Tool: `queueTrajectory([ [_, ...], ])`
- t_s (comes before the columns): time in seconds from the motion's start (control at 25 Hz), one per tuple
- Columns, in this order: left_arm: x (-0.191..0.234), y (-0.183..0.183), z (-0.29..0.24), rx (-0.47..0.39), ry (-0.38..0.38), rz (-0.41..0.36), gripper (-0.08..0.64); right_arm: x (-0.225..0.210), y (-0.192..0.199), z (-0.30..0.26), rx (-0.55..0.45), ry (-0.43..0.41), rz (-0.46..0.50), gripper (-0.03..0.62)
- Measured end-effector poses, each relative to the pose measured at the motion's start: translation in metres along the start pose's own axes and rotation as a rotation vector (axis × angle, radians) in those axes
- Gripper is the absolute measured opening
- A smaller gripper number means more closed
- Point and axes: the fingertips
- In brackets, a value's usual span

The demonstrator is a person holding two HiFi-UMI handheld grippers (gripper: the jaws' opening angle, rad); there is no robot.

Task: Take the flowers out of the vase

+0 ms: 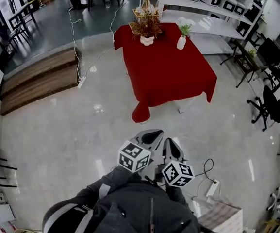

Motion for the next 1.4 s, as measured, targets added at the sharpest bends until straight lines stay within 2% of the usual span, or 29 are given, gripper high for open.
queueTrajectory([
  [0.2,0.020,-0.005,-0.009,0.008,0.015,-0.003,0.008,-0.002,0.001,-0.022,-0.003,0.024,-0.005,0.012],
  [0.36,0.032,-0.005,-0.008,0.012,0.020,0.026,0.008,0.001,0.007,-0.031,0.000,0.043,-0.014,0.012],
  [0.64,0.027,0.013,-0.001,0.041,0.035,0.055,0.008,0.009,0.021,-0.017,-0.001,0.011,-0.026,0.012],
  [0.88,0.019,0.022,-0.005,0.067,0.044,0.043,0.008,0.002,0.026,-0.007,-0.010,0.011,-0.059,0.012],
  [1.16,0.023,0.019,-0.024,0.077,0.040,0.019,0.008,-0.016,0.015,-0.017,-0.019,0.016,-0.079,0.012],
  [1.4,0.046,0.003,-0.059,0.064,0.010,0.018,0.008,-0.034,-0.013,-0.057,-0.018,-0.012,-0.054,0.014],
])
Point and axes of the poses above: the fingertips, and each gripper's own axes: z backward along the fingers, x to its left, y out of its underside, and after that the axes turned 4 degrees about -x, right-handed
